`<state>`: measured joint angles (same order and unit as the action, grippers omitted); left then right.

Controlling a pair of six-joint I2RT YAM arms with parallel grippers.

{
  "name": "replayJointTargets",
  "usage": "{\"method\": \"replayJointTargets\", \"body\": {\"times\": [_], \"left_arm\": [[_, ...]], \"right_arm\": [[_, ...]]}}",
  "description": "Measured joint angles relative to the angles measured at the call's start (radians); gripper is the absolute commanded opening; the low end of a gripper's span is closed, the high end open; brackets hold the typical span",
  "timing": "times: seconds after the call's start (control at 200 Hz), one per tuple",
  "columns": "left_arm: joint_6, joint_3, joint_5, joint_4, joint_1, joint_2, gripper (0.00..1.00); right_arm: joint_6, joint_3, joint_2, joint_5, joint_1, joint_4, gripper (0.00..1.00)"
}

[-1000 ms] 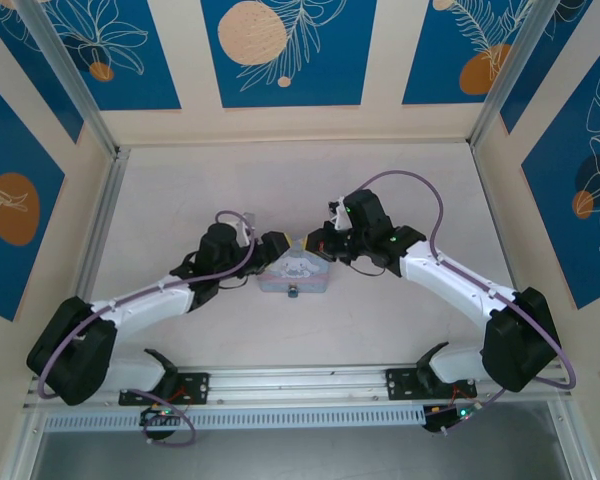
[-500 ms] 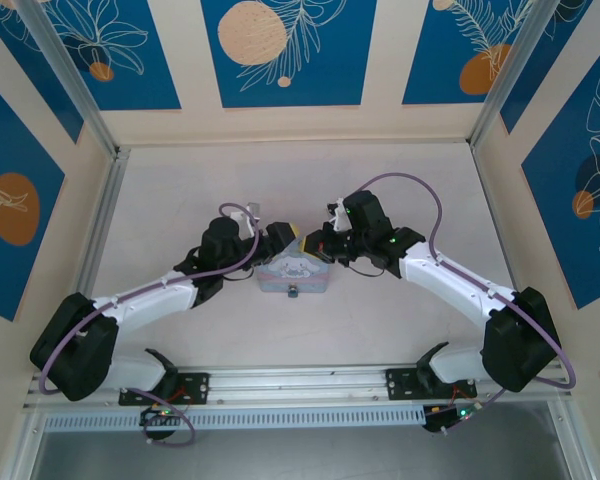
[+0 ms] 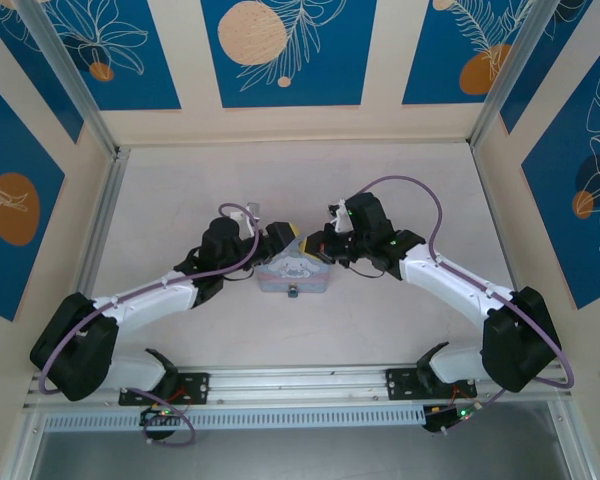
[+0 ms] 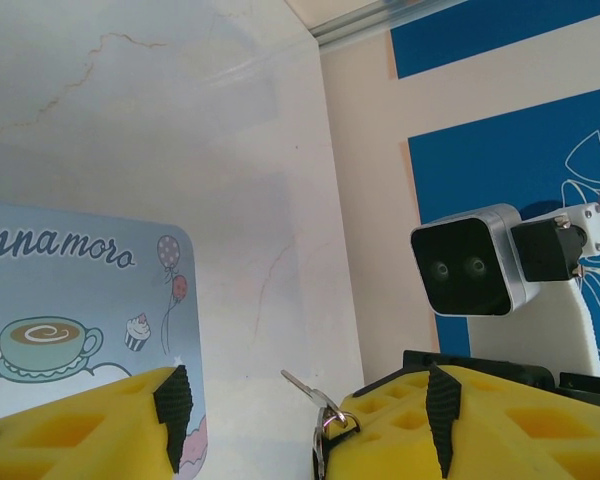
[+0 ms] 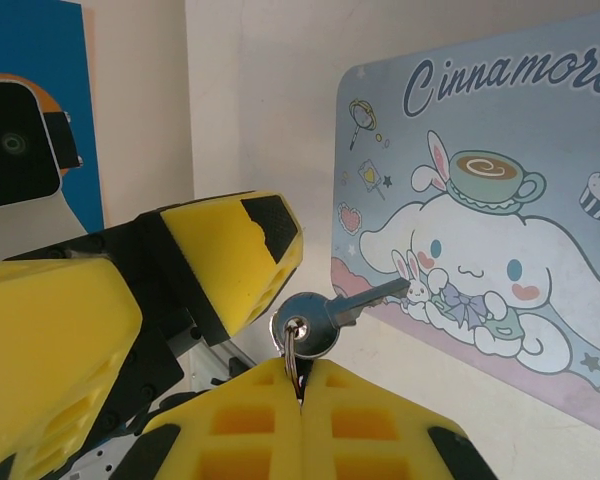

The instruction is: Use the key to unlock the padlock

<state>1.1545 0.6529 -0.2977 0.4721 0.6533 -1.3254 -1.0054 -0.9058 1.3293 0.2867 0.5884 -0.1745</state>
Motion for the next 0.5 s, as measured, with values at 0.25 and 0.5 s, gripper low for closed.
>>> {"method": "replayJointTargets", "body": {"times": [0.25,0.5], "left_arm": [[0.018,-0.002,0.003,0.008,0.005,0.0,0.64],[0.031,-0.004,0.003,0.008,0.006,0.0,0.66]], "right_arm": [[-0.021,0.068,-0.031,0.036,-0.041,0.062,0.0],[0.004,0.074,-0.047,0.091,-0.065,0.089,0.0]]}}
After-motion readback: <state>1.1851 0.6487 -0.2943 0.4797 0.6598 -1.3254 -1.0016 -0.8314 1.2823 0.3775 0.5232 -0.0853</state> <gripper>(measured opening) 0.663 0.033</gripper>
